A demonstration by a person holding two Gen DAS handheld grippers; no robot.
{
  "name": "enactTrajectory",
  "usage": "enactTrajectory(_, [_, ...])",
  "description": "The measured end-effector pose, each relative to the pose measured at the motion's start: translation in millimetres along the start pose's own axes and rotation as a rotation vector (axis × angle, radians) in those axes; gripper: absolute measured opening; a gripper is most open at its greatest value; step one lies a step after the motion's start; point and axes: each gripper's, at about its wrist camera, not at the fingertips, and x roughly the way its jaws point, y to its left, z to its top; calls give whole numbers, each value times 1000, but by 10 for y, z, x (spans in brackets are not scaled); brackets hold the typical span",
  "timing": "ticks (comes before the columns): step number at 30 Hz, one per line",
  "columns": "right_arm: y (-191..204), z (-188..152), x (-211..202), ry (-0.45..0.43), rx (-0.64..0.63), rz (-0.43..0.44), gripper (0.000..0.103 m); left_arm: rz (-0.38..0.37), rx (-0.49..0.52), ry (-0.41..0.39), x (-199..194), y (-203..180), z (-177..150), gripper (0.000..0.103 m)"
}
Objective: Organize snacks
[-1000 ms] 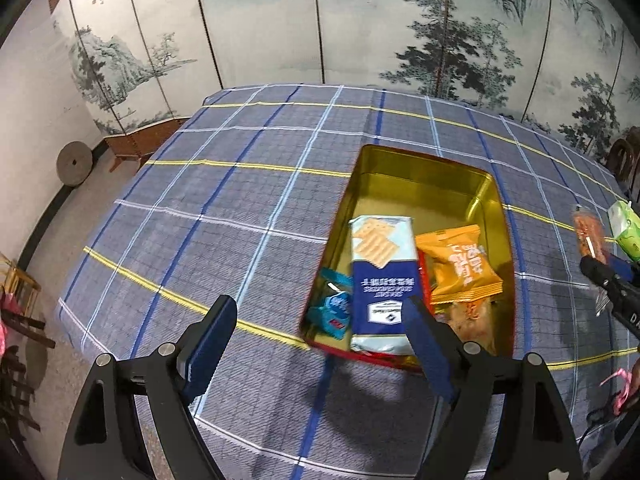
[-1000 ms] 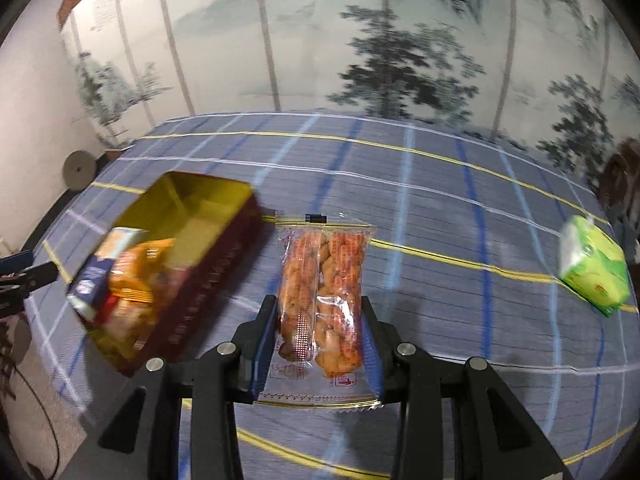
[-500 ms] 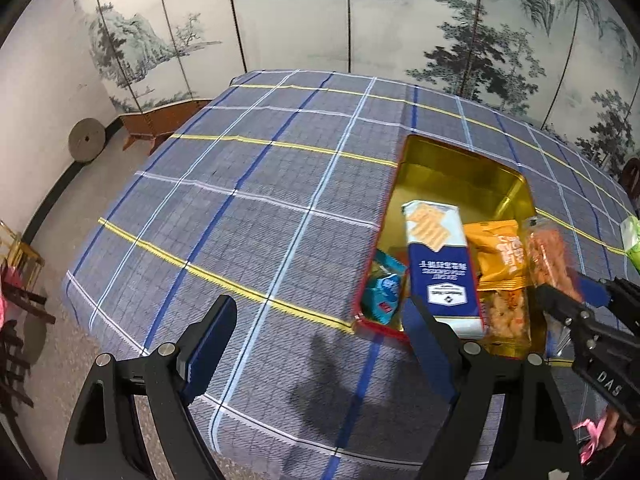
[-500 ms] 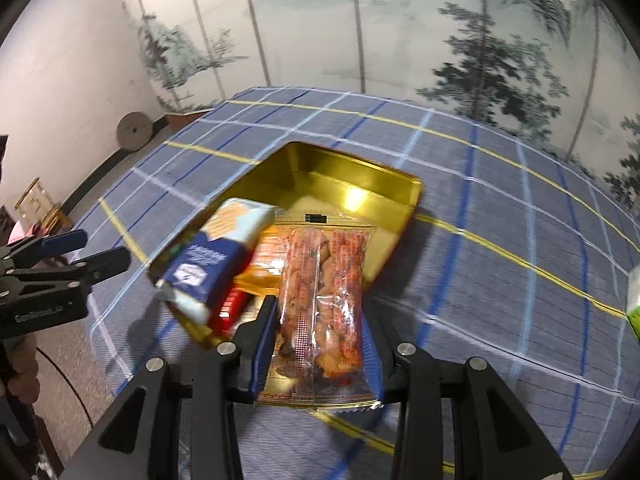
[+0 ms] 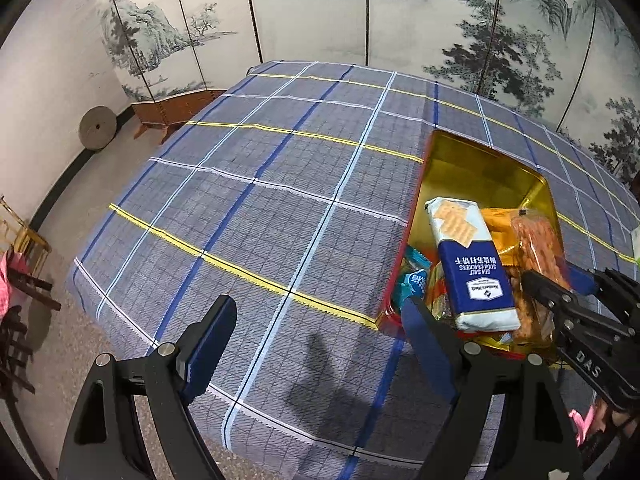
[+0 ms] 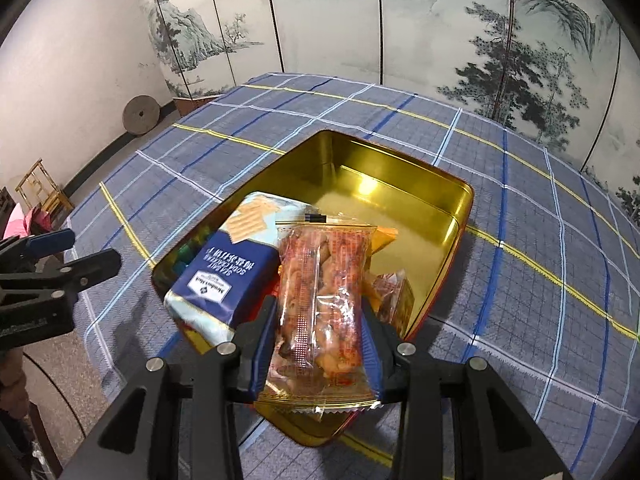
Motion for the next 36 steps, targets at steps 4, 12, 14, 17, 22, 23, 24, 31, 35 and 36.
enactTrajectory(4, [-22, 38, 81, 4, 15, -8, 39, 2, 3, 4, 3, -28, 0, 82])
enactTrajectory(12, [-18, 22, 166, 11, 21, -15, 39, 7, 16, 3, -25, -93, -8, 82])
enactTrajectory(14, [-14, 20, 163, 9, 20, -18, 39, 7, 16, 4, -33, -109, -11, 82])
enactTrajectory(17, [-16, 17, 164, 6, 24, -19, 39, 8, 20, 3, -36, -123, -13, 82])
enactTrajectory(22, [-31, 4, 126, -3, 39, -14, 42, 7, 29, 4, -62, -178, -43, 82])
enactTrajectory(23, [-41, 4, 102, -11, 44, -18, 45, 7, 29, 4, -66, -186, -48, 83])
enactTrajectory(24, [-47, 4, 69, -22, 48, -18, 53, 6, 28, 3, -74, -194, -52, 85])
enactTrajectory(31, [-56, -8, -145, -88, 48, -62, 72, 6, 36, -6, -120, -263, -75, 86])
enactTrajectory(35, [-91, -76, -236, -81, 75, -58, 80, 2, 43, -6, -147, -317, -90, 86])
enactTrajectory(36, [-94, -101, -260, -79, 79, -60, 80, 2, 46, -7, -156, -335, -94, 86])
